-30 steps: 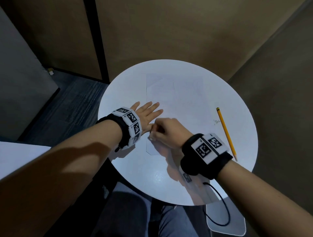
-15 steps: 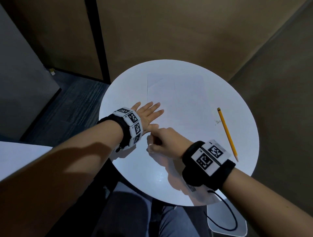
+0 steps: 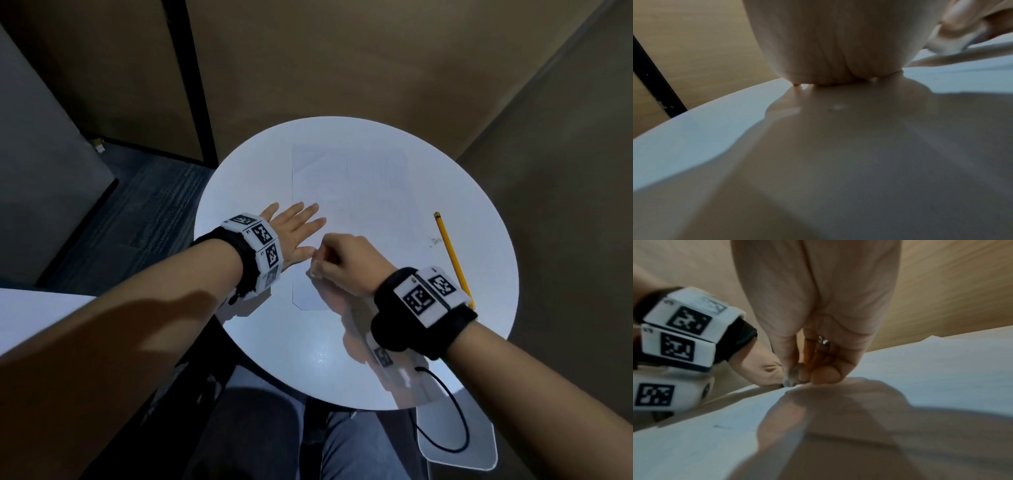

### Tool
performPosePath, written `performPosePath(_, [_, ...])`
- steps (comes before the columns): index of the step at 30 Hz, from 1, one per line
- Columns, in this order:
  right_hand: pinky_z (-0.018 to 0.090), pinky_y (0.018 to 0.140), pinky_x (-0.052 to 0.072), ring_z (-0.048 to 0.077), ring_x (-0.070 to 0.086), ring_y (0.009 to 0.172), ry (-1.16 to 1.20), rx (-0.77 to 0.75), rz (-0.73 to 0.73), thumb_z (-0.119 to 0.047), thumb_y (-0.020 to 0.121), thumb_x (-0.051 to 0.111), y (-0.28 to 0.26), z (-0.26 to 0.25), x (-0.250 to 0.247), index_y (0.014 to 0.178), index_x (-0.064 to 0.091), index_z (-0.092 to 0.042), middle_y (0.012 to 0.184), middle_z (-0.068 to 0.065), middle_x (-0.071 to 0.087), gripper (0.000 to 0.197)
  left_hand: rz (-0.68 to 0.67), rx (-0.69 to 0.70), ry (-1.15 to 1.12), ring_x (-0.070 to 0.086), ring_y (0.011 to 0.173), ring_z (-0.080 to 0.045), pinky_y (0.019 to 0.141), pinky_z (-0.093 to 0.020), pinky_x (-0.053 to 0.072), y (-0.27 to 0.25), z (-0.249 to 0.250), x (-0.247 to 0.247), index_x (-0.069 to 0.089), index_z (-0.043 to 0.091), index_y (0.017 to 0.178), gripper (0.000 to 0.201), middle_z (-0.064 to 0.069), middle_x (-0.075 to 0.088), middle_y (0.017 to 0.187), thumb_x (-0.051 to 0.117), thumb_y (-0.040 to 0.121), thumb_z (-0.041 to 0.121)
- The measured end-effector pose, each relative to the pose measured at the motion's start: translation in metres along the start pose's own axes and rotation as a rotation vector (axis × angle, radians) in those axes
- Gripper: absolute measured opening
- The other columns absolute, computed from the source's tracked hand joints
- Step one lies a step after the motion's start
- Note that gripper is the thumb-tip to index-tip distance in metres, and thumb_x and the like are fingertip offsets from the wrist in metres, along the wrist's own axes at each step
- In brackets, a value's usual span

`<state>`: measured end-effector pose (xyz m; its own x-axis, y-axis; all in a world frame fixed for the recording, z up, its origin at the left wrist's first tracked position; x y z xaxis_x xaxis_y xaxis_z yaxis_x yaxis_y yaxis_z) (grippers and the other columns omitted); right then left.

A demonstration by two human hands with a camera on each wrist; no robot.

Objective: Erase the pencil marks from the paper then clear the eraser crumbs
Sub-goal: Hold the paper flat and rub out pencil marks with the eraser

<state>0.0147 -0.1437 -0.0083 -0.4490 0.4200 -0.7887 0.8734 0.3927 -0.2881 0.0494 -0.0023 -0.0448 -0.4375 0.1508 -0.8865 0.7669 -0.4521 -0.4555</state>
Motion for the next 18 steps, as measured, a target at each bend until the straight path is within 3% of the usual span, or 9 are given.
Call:
performPosePath(3, [0.02,0.055,0.03,0.015,0.048,0.076,-0.001,-0.056,-0.055,-0.014,0.088,0.056,-0.003,0.001,0.011,0.079,0.048,-0.015,0.082,-0.001,0.059,0.012,0.008,0.004,0.012,-0.016,0.145,-0.015,0.116,-0.039,-0.007,0.0,0.0,0.0,-0.011,0.027,0.15,0.057,0.004,-0.023,0.156,0.015,0.102,0.044])
performPosePath(6, [0.01,0.059,0.037,0.01,0.052,0.069,0.002,-0.044,-0.203,-0.015,0.087,0.059,-0.014,0.009,0.009,0.069,0.047,-0.021,0.073,-0.01,0.058,0.023,-0.006,0.007,-0.014,-0.017,0.145,-0.014,0.116,-0.039,-0.008,0.001,-0.002,-0.001,-0.011,0.027,0.15,0.058,0.005,-0.024,0.156,0.015,0.102,0.044])
performPosePath(8, [0.017,0.065,0.047,0.013,0.06,0.065,0.213,0.033,-0.161,-0.012,0.088,0.06,-0.016,0.019,0.0,0.074,0.054,-0.017,0.074,0.001,0.068,0.016,0.005,0.014,-0.033,-0.016,0.145,-0.014,0.115,-0.039,-0.008,0.003,-0.002,0.001,-0.01,0.028,0.15,0.058,0.005,-0.023,0.156,0.016,0.102,0.045])
performPosePath(9, [0.021,0.061,0.05,0.013,0.061,0.058,0.407,0.101,-0.078,-0.007,0.09,0.057,-0.015,0.026,-0.007,0.077,0.054,-0.012,0.068,0.005,0.068,0.014,0.011,0.015,-0.045,-0.016,0.145,-0.013,0.115,-0.038,-0.009,0.004,-0.003,0.002,-0.009,0.028,0.15,0.058,0.006,-0.023,0.156,0.017,0.101,0.045])
performPosePath(11, [0.024,0.054,0.053,0.011,0.055,0.044,0.786,0.241,0.053,-0.002,0.093,0.052,-0.016,0.036,-0.02,0.08,0.053,-0.004,0.059,0.009,0.057,0.013,0.02,0.012,-0.065,-0.016,0.145,-0.013,0.115,-0.038,-0.009,0.005,-0.004,0.004,-0.005,0.028,0.151,0.058,0.006,-0.022,0.156,0.019,0.101,0.046])
performPosePath(13, [0.03,0.054,0.054,0.015,0.05,0.046,0.924,0.292,0.086,-0.005,0.094,0.051,-0.017,0.044,-0.029,0.081,0.055,-0.003,0.061,0.011,0.052,0.014,0.036,0.008,-0.088,-0.015,0.145,-0.013,0.115,-0.039,-0.009,0.007,-0.002,0.004,0.0,0.026,0.152,0.06,0.006,-0.018,0.157,0.022,0.1,0.049])
performPosePath(18, [0.017,0.05,0.047,0.011,0.052,0.047,0.64,0.263,0.108,-0.008,0.089,0.061,-0.016,0.048,-0.032,0.085,0.061,0.0,0.061,0.008,0.056,0.009,0.145,-0.022,-0.126,0.0,0.145,-0.018,0.115,-0.044,0.003,0.019,0.006,0.002,0.029,0.018,0.142,0.057,-0.001,0.005,0.157,0.037,0.096,0.051])
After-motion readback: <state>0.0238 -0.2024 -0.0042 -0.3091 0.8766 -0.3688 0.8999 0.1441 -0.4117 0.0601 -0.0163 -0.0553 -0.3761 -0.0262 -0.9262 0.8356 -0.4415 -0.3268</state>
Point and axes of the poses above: each hand's wrist, its own y-axis towards the middle knuckle, its own x-axis out of the palm, z = x × y, the point moved 1 cm from there along y, towards the middle knuckle
